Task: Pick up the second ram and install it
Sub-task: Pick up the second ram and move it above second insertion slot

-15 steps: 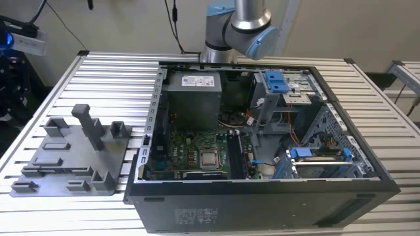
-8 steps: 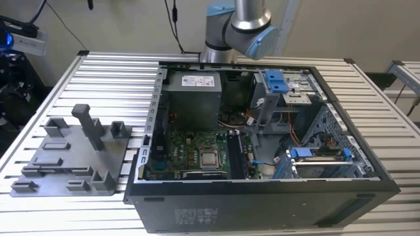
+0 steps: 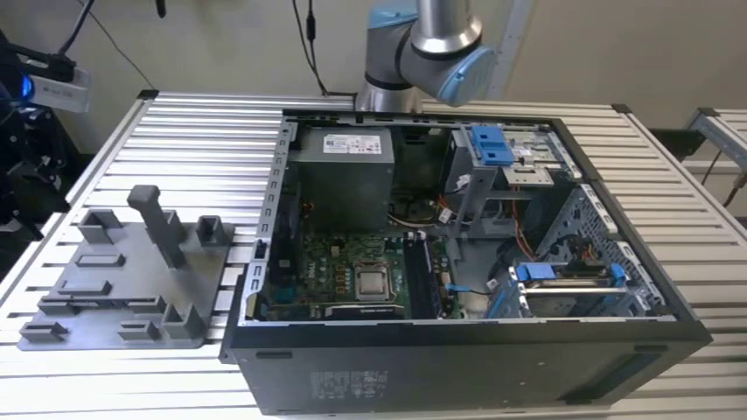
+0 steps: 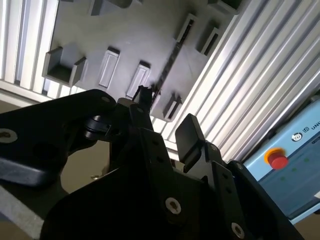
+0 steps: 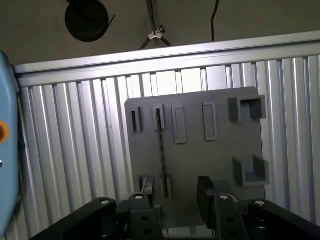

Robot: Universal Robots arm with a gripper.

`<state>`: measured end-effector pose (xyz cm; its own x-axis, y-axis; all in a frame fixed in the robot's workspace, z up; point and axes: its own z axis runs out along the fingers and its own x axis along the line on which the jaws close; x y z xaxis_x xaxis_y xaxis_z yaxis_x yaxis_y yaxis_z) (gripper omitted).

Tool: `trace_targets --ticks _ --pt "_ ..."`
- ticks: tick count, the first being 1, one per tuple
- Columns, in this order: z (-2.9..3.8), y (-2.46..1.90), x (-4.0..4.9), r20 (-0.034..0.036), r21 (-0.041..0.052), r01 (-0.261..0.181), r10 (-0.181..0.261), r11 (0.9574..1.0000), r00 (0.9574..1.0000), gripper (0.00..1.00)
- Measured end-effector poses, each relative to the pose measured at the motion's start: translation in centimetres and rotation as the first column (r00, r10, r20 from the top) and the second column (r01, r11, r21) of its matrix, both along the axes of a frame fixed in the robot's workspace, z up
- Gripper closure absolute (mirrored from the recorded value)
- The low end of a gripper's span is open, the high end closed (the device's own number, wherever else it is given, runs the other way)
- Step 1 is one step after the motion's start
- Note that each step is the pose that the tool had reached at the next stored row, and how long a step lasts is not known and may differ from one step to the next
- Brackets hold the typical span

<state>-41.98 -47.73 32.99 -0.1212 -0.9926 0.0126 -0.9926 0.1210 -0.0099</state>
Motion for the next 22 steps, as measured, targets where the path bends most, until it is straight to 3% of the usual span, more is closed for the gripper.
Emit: trace_targets --ticks 10,22 --pt "-1.83 0.0 -0.12 0.0151 0.001 0.0 0.0 1.0 0.9999 0.52" --pt "-3.84 0.0 -0.13 0.0165 0.0009 -0.001 0.001 1.0 0.9999 0.52"
